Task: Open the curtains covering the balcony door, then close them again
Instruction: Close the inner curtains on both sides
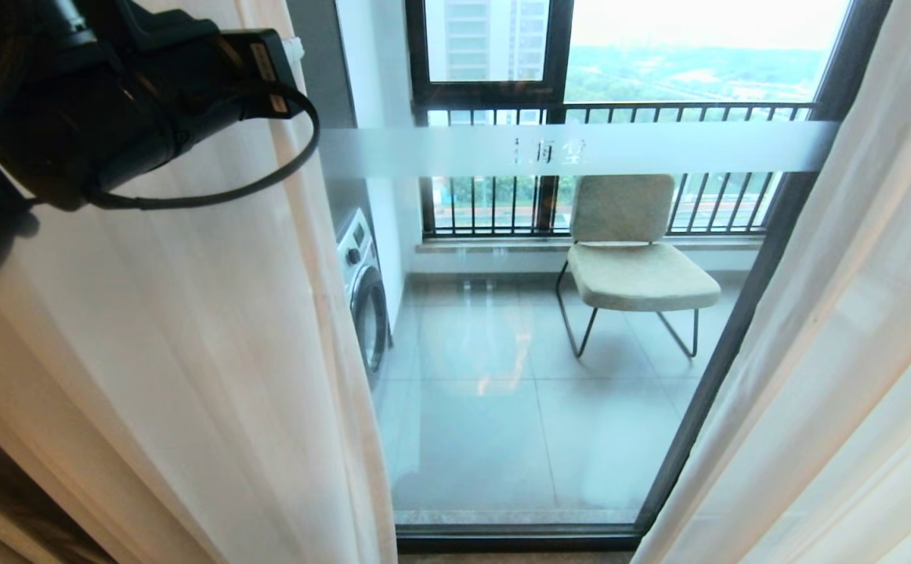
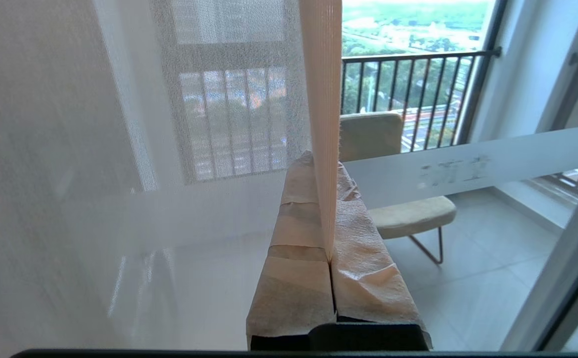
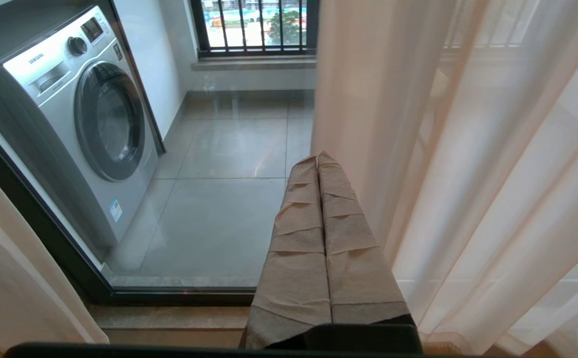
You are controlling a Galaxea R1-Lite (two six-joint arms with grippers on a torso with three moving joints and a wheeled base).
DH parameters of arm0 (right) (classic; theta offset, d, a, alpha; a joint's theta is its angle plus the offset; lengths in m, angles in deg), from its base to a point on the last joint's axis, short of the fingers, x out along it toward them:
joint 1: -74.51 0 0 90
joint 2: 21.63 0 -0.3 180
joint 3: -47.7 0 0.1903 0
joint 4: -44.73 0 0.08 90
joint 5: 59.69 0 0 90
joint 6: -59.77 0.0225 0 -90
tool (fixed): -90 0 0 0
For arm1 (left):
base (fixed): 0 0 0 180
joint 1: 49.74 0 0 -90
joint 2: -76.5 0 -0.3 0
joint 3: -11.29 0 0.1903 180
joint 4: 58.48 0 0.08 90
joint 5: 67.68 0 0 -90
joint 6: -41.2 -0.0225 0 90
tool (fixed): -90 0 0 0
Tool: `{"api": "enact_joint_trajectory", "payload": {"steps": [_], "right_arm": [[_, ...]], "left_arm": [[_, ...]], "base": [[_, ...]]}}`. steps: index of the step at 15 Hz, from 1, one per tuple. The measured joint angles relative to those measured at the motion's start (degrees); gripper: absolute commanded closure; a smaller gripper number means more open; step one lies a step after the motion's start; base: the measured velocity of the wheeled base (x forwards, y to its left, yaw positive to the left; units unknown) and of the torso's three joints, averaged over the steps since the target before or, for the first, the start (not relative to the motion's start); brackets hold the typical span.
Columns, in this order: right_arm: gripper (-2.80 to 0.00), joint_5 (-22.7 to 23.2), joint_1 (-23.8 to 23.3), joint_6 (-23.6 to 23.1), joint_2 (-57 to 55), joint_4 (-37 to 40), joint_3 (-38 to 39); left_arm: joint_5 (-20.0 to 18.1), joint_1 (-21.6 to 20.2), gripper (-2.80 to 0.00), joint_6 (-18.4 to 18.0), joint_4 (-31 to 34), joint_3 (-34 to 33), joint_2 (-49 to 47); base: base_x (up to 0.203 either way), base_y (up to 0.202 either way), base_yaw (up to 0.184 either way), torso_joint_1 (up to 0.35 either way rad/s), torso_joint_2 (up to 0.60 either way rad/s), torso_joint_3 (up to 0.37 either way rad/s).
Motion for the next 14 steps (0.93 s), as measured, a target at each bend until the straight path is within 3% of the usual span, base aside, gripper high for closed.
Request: {"api": "enact_joint_trajectory", "payload": {"steps": [14], "right_arm": [[0.0, -0.02, 0.0, -0.05, 0.0, -0.01, 0.0]], "left_arm": [[-0.03, 1.18, 0.0, 0.02, -0.02, -0.02, 0.09]], "base": [[0.0, -0.19, 0.002, 0.002, 0.0, 0.003]]}}
